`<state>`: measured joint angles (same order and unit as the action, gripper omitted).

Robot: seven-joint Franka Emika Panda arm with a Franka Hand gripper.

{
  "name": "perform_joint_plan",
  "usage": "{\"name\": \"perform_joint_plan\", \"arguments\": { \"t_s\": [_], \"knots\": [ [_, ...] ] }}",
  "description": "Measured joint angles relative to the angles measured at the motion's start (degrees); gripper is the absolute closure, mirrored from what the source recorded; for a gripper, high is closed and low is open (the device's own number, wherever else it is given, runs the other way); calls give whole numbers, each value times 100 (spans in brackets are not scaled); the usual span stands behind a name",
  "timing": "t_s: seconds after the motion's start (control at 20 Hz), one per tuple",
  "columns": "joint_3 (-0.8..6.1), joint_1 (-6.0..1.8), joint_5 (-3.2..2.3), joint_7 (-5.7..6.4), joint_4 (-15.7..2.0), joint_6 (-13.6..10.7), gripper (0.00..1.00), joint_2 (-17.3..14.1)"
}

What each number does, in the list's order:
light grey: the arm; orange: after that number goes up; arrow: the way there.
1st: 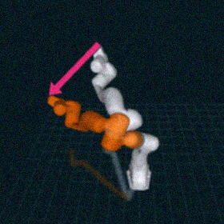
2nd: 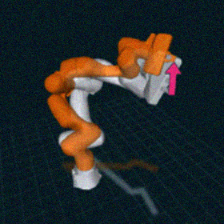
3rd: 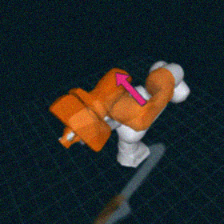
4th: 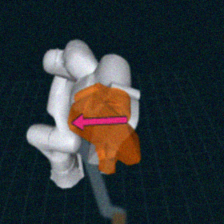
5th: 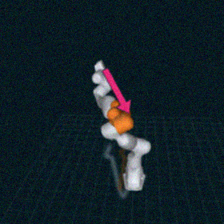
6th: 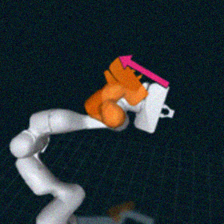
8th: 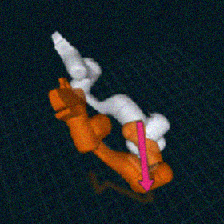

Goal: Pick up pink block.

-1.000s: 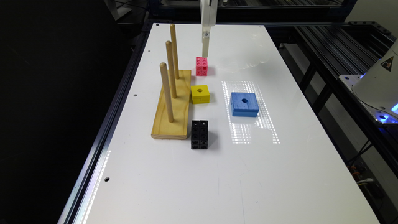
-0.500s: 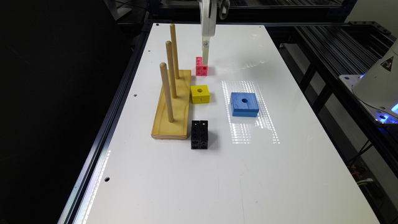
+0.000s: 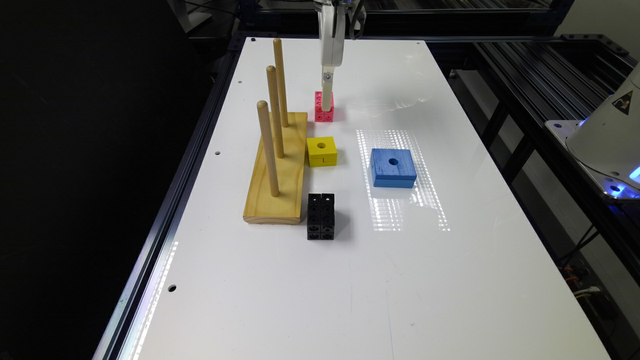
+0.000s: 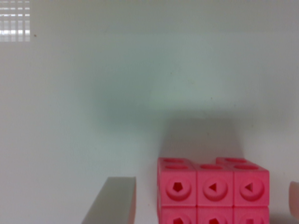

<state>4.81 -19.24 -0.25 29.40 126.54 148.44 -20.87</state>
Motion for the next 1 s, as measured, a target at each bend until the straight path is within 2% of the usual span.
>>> {"name": "perform_joint_plan", "arguments": {
  "t_s": [0.3,0.65,1.0],
  "knots": [
    [4,0,0,0,-5,3,0,-29],
    [4,-1,0,0,-11,350,0,-373],
    [4,-1,0,0,-25,365,0,-385]
  ]
}}
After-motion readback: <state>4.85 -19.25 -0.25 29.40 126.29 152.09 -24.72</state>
